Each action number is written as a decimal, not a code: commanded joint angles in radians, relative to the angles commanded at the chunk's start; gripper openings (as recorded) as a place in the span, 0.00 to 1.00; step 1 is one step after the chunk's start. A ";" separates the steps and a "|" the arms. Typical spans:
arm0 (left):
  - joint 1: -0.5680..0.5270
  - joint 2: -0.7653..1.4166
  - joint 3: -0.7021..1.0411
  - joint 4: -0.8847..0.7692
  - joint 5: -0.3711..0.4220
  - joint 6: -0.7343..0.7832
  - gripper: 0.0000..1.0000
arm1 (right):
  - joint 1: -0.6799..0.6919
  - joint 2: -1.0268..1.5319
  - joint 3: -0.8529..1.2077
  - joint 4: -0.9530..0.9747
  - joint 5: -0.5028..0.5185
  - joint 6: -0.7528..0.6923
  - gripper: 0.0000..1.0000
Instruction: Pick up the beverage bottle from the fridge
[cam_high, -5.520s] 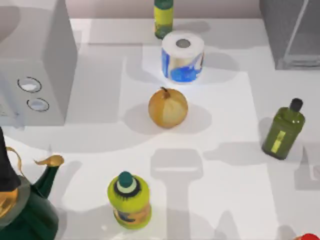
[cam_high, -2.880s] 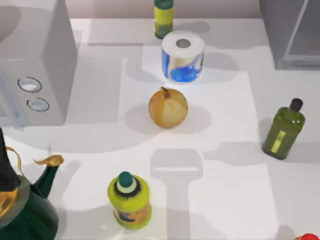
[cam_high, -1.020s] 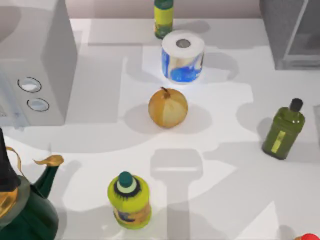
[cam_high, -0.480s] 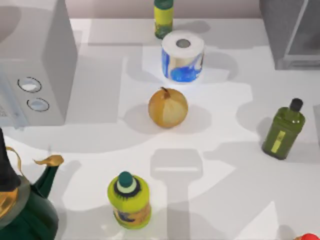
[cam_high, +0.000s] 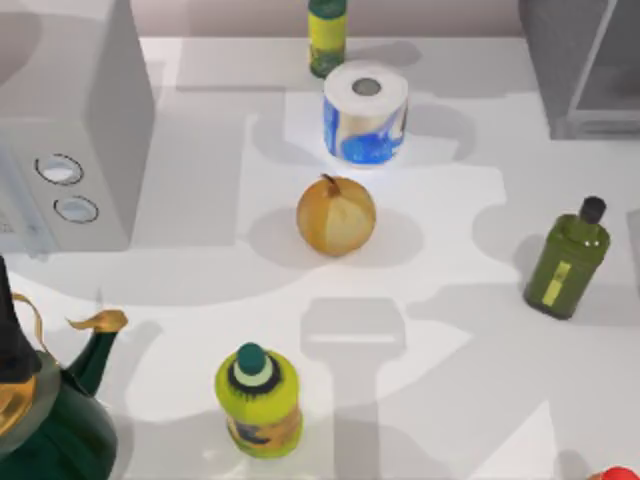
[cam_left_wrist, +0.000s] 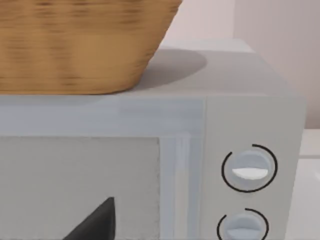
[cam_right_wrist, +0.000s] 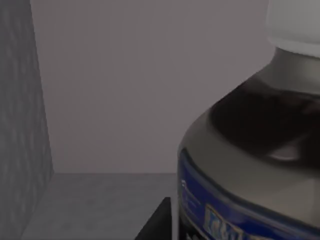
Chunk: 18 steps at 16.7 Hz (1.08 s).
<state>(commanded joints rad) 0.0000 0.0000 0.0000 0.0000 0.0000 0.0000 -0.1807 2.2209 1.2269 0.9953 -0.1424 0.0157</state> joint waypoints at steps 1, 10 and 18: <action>0.000 0.000 0.000 0.000 0.000 0.000 1.00 | 0.000 -0.008 0.003 -0.013 0.000 -0.001 0.00; 0.000 0.000 0.000 0.000 0.000 0.000 1.00 | 0.000 -0.117 0.045 -0.161 -0.002 0.002 0.00; 0.000 0.000 0.000 0.000 0.000 0.000 1.00 | -0.019 -0.265 -0.187 -0.083 -0.028 0.005 0.00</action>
<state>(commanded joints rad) 0.0000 0.0000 0.0000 0.0000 0.0000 0.0000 -0.1995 1.9562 1.0398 0.9120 -0.1705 0.0202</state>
